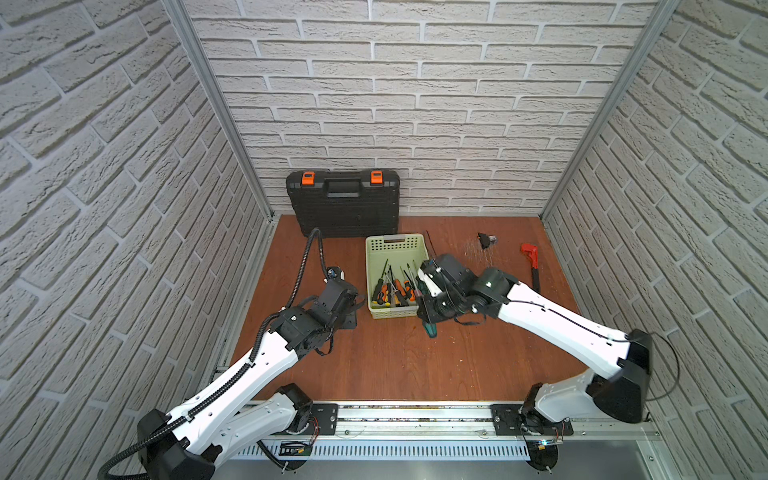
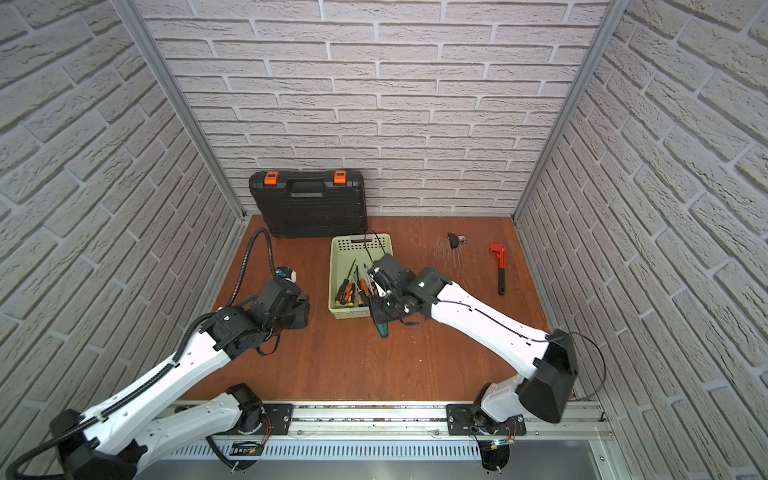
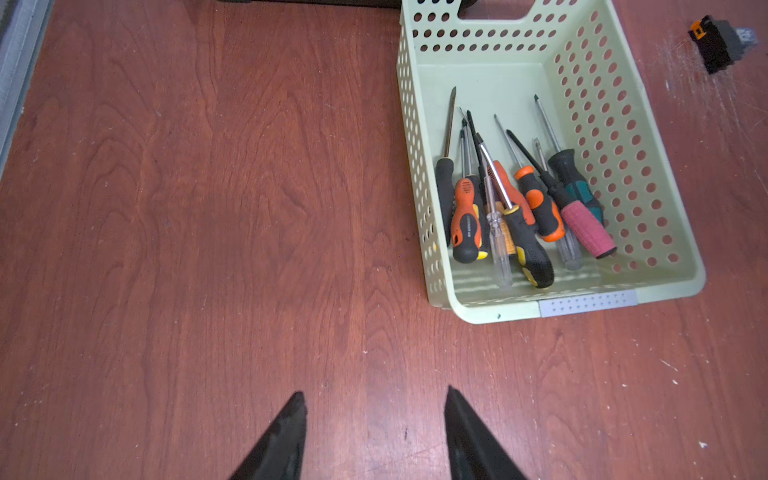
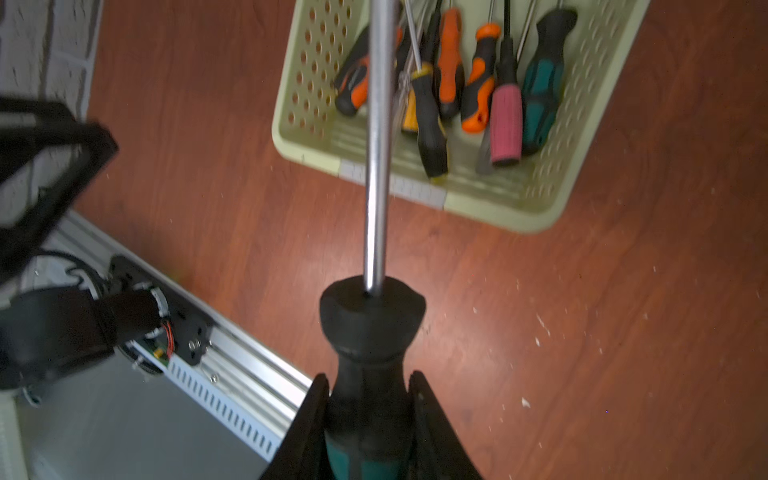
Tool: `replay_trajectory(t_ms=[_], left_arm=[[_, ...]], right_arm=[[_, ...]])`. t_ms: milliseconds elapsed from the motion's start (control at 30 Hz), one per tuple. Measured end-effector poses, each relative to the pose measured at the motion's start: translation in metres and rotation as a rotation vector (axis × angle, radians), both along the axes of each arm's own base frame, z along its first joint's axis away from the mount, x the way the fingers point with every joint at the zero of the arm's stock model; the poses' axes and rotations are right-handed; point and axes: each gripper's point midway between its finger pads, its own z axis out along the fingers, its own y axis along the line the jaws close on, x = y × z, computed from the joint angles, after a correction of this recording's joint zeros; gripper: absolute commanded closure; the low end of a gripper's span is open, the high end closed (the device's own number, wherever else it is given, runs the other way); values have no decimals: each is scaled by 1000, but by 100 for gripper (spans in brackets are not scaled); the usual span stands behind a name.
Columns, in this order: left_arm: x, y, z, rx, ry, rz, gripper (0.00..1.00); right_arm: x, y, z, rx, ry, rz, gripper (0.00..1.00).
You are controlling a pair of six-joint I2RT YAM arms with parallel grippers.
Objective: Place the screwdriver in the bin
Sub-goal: 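Carry the green-black screwdriver with the right gripper into the basket and release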
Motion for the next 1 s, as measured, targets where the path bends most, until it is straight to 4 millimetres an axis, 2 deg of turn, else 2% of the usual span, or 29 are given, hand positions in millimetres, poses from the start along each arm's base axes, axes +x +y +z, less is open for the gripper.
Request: replay_trajectory(t_ms=[67,167,267,333,433,533,667,1000], left_arm=[[-1,1,4,-14,-14,4,46],[-4,5,8,-38,-33,19,45],[-6,9,8,-50,-40,31,45],[-7,11,7,-52,-42,39,45],[-6,13,6,-49,-40,47,45],[-6,15,3,-44,-34,54,44],[-6,16,1,-40,-30,50,44],[-11,21,-3,-49,-33,63,44]], right_arm=[[36,14,-3,8,-6,-15,94],[79,29,-13,24,4,-30,94],[113,40,-31,46,32,-36,94],[127,44,-47,49,55,-40,95],[132,46,-78,38,113,-44,94],[130,52,-97,40,157,-50,94],[129,59,-109,64,174,-67,94],[136,66,-123,94,184,-106,90]])
